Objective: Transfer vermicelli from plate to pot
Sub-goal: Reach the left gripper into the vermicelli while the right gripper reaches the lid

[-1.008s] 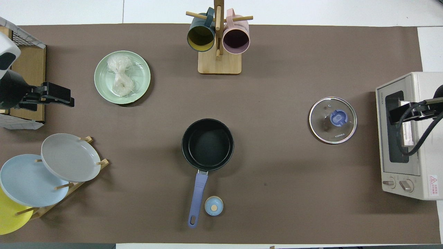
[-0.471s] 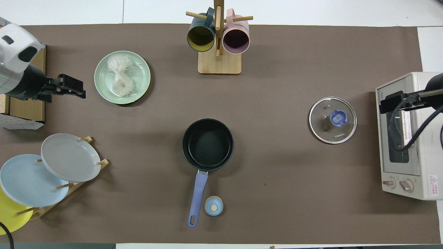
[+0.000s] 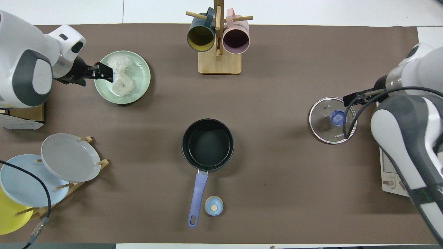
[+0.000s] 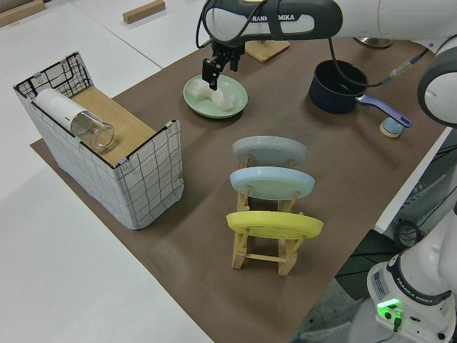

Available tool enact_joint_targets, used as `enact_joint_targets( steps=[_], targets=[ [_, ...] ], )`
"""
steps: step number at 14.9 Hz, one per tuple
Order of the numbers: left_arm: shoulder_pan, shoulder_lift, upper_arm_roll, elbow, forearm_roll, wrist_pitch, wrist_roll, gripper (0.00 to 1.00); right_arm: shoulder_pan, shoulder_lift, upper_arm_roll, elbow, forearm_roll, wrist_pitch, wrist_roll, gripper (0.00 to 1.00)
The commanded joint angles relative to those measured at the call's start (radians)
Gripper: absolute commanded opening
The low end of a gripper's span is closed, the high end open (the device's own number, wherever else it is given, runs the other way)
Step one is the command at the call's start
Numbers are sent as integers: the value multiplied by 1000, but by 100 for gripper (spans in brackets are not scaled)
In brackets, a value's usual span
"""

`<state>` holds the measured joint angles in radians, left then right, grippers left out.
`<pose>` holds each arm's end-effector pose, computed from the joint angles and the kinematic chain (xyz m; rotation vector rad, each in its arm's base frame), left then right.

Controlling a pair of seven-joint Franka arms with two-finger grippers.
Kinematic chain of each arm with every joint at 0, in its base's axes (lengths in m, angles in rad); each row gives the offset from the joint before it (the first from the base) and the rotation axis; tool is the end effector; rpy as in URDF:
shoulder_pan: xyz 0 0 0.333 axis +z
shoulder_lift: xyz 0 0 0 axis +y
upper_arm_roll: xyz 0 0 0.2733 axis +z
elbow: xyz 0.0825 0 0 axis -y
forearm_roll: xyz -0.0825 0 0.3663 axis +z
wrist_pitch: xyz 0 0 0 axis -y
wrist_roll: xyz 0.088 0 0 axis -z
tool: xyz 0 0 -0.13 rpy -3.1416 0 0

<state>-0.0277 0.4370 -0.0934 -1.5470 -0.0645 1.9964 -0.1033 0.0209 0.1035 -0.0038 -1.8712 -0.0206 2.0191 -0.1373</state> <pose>0.6440 -0.0775 0.3467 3.0422 0.0265 0.0044 0.5732 0.0082 0.4023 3.1087 0.2538 0.0673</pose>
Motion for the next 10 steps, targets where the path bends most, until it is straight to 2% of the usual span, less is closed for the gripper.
enact_joint_targets(
  steps=[1,3,6,10],
  targets=[
    [-24,129,3,120,29,53,-1,100,-1,15,2,-87,13,123,-33,100],
    [-18,158,3,119,29,114,1,100,24,4,1,-175,14,211,-39,100],
    [-23,157,3,64,34,153,2,100,25,-25,1,-270,13,277,-90,100],
    [-31,143,3,15,37,163,4,100,-2,-18,-1,-292,13,302,-162,100]
  ],
)
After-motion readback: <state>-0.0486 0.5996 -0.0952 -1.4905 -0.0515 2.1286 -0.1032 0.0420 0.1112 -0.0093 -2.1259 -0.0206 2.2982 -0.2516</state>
